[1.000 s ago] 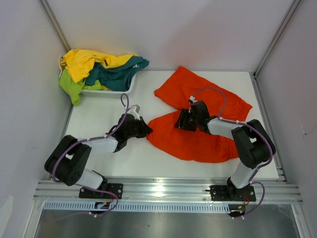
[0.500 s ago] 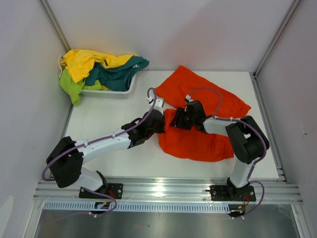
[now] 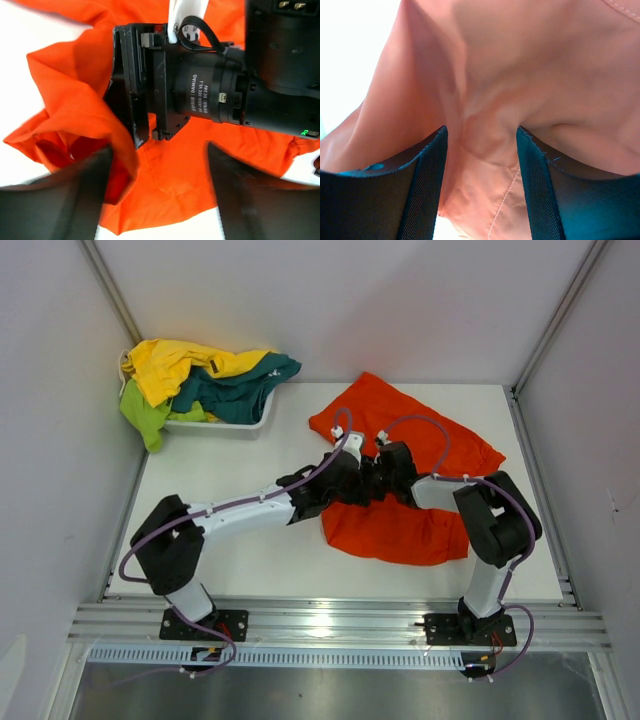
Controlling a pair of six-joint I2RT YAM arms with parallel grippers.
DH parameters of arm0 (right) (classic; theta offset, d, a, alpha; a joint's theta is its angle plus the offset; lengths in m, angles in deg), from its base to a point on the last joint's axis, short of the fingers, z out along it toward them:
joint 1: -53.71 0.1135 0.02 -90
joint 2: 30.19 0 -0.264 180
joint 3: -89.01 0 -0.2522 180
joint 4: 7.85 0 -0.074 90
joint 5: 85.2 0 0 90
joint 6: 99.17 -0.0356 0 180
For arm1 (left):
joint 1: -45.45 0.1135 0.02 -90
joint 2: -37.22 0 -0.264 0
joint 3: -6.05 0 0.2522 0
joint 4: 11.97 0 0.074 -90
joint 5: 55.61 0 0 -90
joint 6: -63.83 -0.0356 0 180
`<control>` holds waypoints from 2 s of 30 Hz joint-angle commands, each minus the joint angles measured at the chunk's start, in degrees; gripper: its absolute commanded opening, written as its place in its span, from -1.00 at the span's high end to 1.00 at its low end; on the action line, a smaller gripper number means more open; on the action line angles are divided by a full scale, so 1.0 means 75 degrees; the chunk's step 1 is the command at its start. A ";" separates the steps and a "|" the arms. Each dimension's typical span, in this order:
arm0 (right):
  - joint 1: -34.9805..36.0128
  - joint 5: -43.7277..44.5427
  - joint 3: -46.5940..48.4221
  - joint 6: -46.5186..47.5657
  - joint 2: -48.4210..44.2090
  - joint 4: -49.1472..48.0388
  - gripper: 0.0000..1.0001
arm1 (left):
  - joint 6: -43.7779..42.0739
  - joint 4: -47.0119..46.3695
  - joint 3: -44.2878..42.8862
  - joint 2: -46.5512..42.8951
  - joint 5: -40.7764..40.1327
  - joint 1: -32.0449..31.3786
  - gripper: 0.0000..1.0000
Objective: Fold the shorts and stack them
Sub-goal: Flatten the shorts out
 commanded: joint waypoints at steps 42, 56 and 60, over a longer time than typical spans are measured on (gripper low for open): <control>-0.1317 0.3417 -0.1045 0.0585 -0.2391 0.5188 -0.19 | 0.0484 -0.1803 0.3355 -0.1553 0.2873 0.3702 -0.90; 0.0496 0.3136 -0.0741 0.1358 -0.4840 0.4543 -0.40 | 0.1715 -0.3340 0.4552 -0.1855 0.3625 0.3069 -0.88; 0.2390 0.4166 -0.0144 0.1230 -0.4551 0.4952 -0.44 | 0.1738 -0.2965 0.4645 -0.2476 0.3331 0.3430 -0.90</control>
